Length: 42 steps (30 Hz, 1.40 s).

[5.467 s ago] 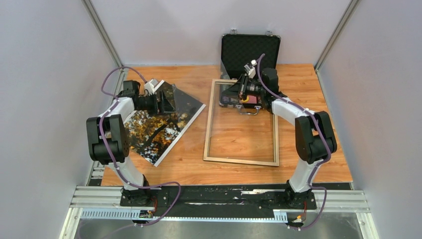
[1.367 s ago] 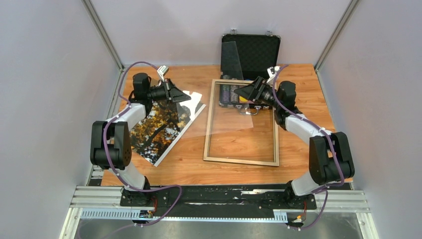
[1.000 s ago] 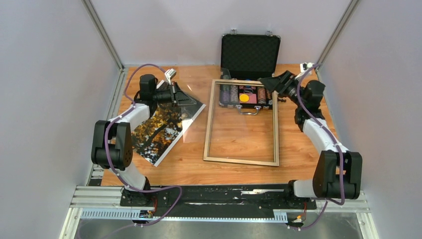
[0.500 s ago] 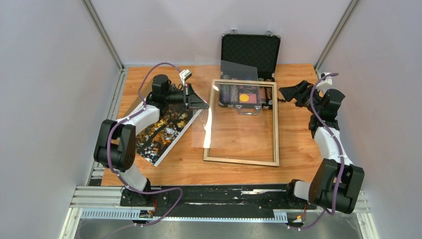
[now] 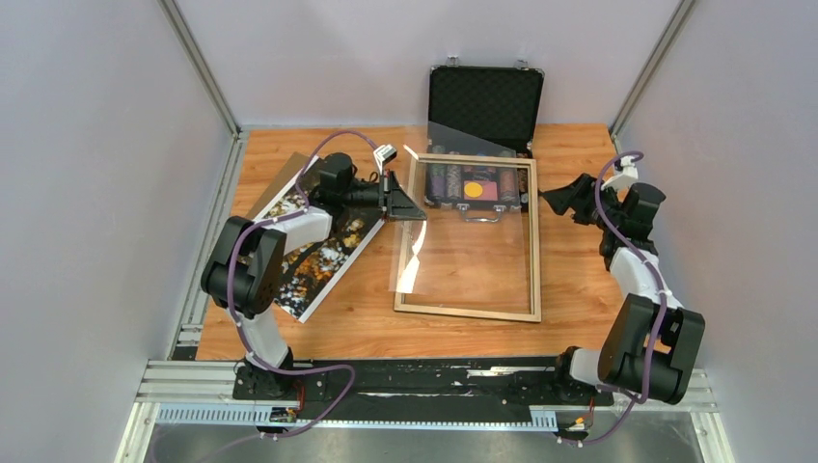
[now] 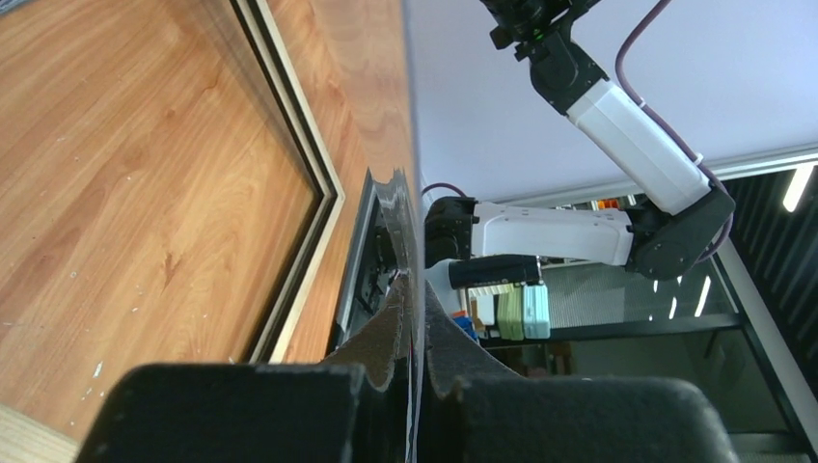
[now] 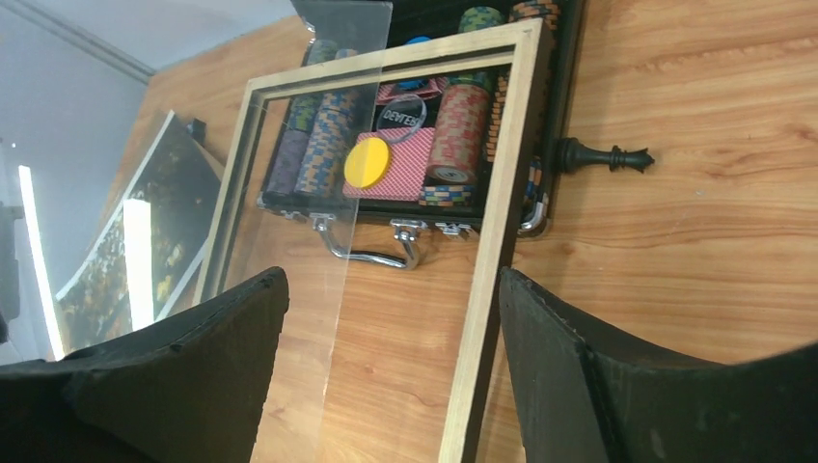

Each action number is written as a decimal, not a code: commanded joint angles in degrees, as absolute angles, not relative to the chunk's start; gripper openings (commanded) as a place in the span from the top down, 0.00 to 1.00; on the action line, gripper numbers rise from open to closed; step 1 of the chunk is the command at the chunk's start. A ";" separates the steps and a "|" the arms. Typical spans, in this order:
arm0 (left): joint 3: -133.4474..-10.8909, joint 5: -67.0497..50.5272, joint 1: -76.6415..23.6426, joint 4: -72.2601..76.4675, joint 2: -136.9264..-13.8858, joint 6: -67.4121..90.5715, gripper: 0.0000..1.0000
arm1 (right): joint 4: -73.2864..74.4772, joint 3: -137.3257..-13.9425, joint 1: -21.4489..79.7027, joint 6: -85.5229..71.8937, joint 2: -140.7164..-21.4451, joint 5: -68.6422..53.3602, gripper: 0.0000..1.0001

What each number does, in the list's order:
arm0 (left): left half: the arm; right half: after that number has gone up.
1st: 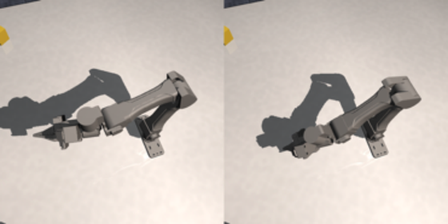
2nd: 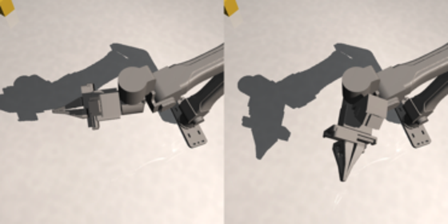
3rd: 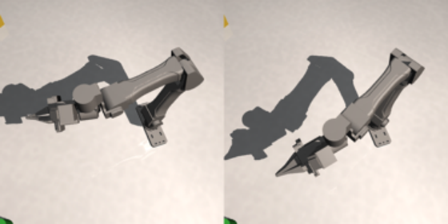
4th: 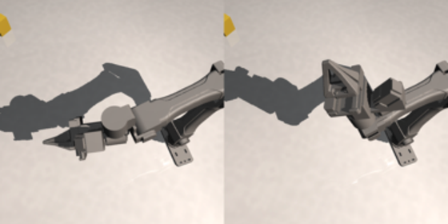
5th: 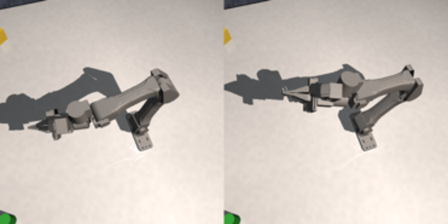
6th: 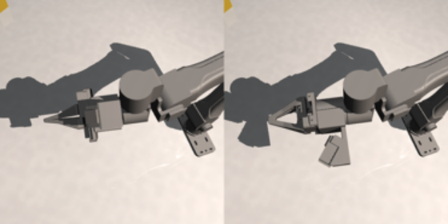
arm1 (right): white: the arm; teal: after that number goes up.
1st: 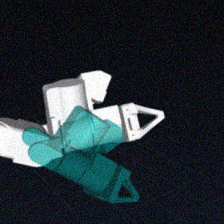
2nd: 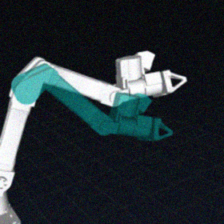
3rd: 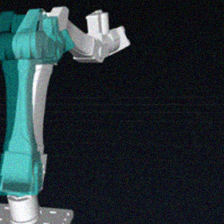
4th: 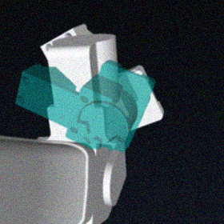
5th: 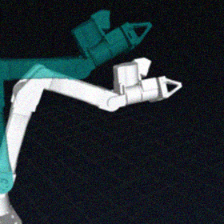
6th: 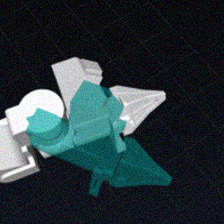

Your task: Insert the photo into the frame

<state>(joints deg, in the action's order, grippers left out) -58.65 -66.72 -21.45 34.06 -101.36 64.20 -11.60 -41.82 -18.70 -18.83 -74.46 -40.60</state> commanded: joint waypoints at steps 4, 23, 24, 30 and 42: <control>-61.32 -64.52 -23.76 43.47 -105.08 68.09 1.00 | -12.04 -41.92 -20.92 -15.52 -78.09 -43.86 0.22; -61.97 -63.44 -25.84 53.21 -113.21 71.70 1.00 | -13.27 -41.57 -22.75 -15.27 -83.86 -46.00 0.27; -62.01 -63.45 -25.91 53.25 -113.34 71.47 1.00 | -13.39 -41.50 -22.82 -15.34 -83.96 -46.11 0.27; -62.40 -63.75 -25.92 53.35 -114.37 70.85 1.00 | -13.87 -41.31 -23.07 -15.77 -84.90 -46.62 0.28; -63.10 -64.05 -25.93 52.43 -115.90 69.73 1.00 | -14.24 -41.57 -23.12 -16.35 -87.07 -47.37 0.30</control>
